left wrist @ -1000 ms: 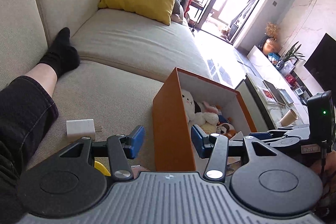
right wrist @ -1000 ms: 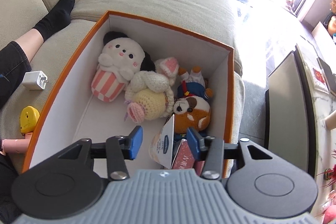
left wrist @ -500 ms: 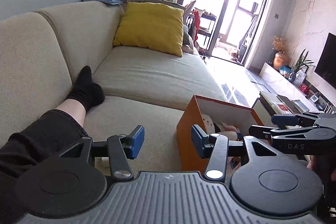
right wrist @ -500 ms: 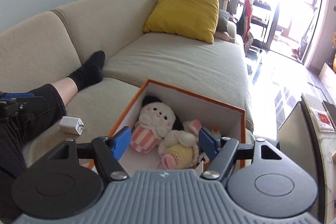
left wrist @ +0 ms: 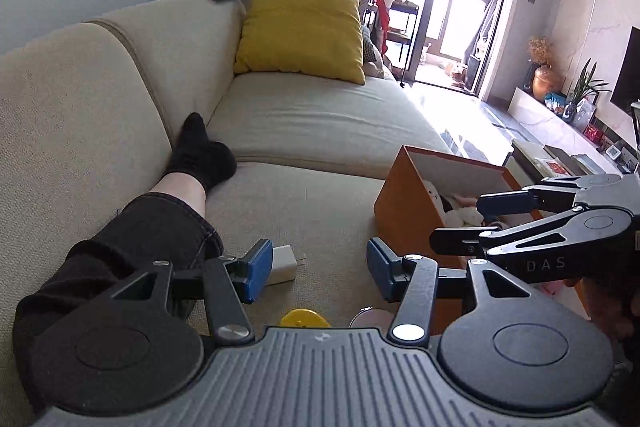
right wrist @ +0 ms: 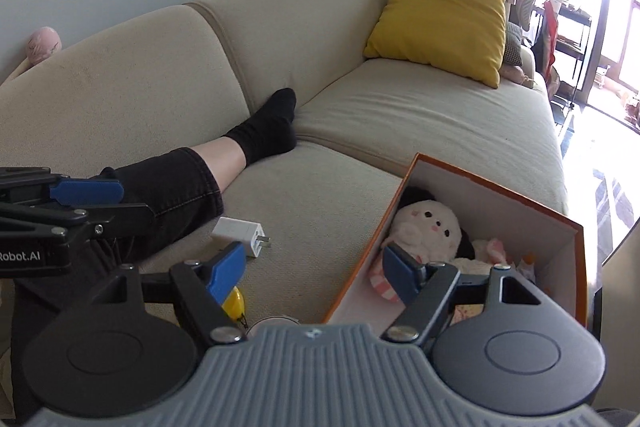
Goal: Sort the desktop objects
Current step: 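Withdraw both tools from the box back toward the sofa items, then reach the left tool toward the yellow tape measure while the right tool approaches the pink compact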
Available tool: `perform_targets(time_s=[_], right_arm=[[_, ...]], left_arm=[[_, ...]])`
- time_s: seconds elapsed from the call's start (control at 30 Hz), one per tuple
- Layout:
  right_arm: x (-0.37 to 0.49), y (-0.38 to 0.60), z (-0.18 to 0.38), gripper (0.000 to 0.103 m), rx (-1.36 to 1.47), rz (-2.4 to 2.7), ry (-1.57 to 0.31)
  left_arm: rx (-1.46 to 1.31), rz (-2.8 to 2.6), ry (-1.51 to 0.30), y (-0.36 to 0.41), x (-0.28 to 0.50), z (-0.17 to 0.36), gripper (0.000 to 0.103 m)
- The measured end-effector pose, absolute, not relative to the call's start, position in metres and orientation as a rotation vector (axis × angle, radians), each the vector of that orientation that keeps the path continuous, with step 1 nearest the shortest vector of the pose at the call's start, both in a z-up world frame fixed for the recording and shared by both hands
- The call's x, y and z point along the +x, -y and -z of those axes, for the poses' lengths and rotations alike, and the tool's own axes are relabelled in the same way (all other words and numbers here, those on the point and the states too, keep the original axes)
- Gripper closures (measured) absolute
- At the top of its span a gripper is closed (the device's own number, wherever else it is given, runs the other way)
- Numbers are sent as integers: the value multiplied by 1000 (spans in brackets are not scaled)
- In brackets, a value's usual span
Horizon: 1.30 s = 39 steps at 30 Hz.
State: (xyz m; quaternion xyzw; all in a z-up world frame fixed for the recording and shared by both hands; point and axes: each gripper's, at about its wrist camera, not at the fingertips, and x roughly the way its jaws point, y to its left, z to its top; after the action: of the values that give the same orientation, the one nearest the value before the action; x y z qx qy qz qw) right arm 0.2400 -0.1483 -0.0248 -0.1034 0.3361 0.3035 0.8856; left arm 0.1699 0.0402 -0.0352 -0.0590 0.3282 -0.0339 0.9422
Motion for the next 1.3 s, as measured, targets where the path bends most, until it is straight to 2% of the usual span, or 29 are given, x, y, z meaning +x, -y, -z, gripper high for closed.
perform_targets(time_s=[0.2, 0.27, 0.33, 0.5, 0.83, 0.9, 1.17, 1.3], right_arm=[[240, 127, 32, 28, -348, -733, -738], [242, 120, 35, 34, -400, -776, -768], [243, 112, 40, 45, -456, -815, -806], [249, 93, 60, 57, -627, -905, -918], [246, 69, 93, 59, -873, -1075, -1037], [247, 64, 99, 59, -907, -1091, -1051], [274, 48, 103, 65, -915, -1069, -1054], [294, 40, 119, 65, -947, -1041, -1129]], left_arm=[[-35, 113, -764, -54, 163, 47, 42], [-16, 133, -809, -55, 162, 54, 42], [12, 156, -851, -52, 161, 63, 42], [95, 211, -931, -39, 160, 82, 45], [169, 303, -1017, -23, 174, 107, 47], [183, 311, -1038, -20, 178, 112, 51], [110, 271, -1046, -33, 206, 113, 54], [97, 264, -1077, -39, 231, 121, 51]])
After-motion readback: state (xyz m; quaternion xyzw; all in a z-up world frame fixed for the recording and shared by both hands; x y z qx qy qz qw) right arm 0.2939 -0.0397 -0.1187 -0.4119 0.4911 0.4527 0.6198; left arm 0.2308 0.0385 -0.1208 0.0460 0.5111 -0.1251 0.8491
